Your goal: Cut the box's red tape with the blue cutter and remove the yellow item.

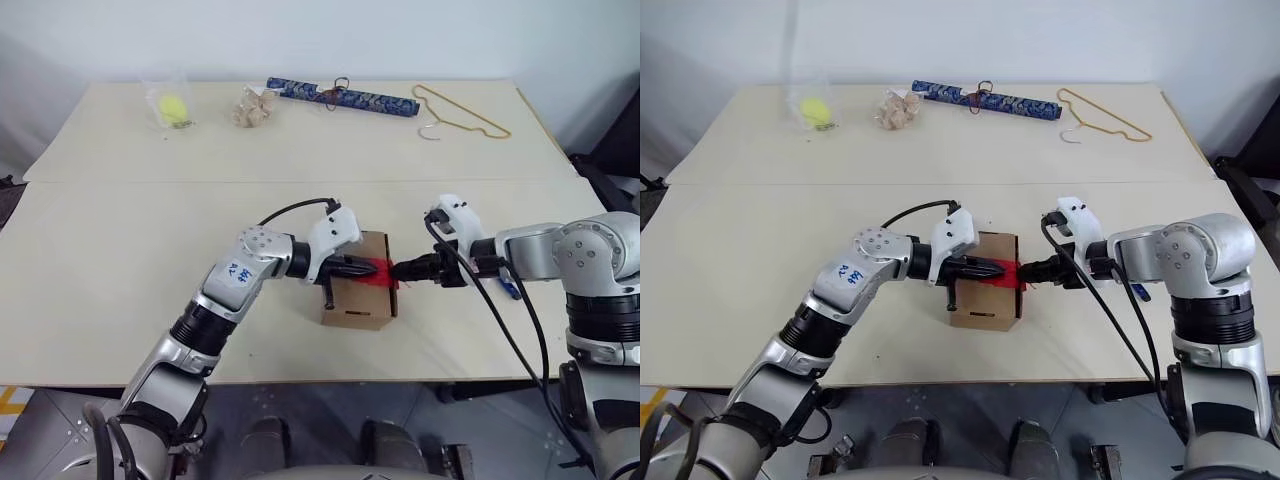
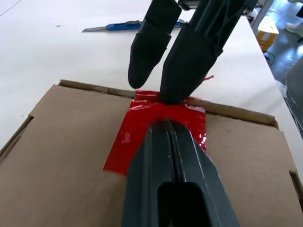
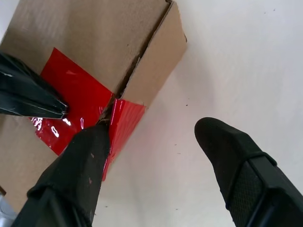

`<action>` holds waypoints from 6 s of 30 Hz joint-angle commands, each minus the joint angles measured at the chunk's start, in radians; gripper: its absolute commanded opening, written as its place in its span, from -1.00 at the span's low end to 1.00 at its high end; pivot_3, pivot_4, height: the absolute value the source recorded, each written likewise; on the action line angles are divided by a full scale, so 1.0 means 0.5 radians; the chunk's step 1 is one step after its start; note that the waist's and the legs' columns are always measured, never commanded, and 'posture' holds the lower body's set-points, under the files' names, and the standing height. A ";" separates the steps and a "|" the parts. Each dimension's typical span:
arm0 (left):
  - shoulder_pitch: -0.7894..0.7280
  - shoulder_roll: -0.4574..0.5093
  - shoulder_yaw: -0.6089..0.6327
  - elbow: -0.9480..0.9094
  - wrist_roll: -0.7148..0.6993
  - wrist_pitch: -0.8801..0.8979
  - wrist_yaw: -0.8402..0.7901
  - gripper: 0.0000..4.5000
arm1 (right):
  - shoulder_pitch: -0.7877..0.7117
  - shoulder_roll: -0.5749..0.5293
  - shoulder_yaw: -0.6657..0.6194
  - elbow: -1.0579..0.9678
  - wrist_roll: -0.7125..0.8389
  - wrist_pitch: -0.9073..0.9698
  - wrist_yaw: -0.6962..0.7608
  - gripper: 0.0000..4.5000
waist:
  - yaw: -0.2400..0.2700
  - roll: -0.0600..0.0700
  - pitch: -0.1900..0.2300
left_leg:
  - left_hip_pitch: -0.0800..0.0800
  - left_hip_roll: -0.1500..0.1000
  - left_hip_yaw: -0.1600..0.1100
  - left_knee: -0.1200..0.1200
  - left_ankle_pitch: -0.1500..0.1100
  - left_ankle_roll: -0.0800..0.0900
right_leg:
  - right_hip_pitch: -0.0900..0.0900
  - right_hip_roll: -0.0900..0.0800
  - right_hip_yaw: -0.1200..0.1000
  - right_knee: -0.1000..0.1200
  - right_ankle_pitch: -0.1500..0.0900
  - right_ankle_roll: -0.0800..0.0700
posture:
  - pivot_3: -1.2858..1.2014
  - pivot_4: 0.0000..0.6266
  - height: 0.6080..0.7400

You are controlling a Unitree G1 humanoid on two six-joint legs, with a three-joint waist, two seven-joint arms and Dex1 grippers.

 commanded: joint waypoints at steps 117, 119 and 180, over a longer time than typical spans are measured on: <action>0.246 0.040 -0.181 0.200 0.203 0.201 0.130 -1.00 | -0.171 -0.536 1.009 0.513 -1.085 -0.627 0.342 0.49 | 0.059 -0.010 -0.071 | 0.030 0.003 0.003 -0.006 -0.018 0.029 | 0.040 -0.001 -0.006 -0.080 0.015 -0.037 | 0.03 -0.52 1.00; 0.241 0.034 -0.185 0.213 0.207 0.194 0.131 -1.00 | -0.160 -0.562 1.032 0.518 -1.118 -0.680 0.349 0.49 | 0.064 -0.010 -0.070 | 0.029 0.003 0.003 -0.006 -0.019 0.030 | 0.040 -0.001 -0.006 -0.081 0.015 -0.038 | 0.03 -0.52 1.00; -0.125 -0.493 -0.287 1.151 0.571 -0.412 0.207 -1.00 | -0.014 -0.487 0.913 0.446 -1.362 -0.738 0.553 0.49 | 0.092 -0.026 -0.077 | 0.026 0.009 0.028 -0.008 -0.037 0.035 | 0.039 -0.005 -0.016 -0.117 0.026 -0.042 | 0.03 -0.52 1.00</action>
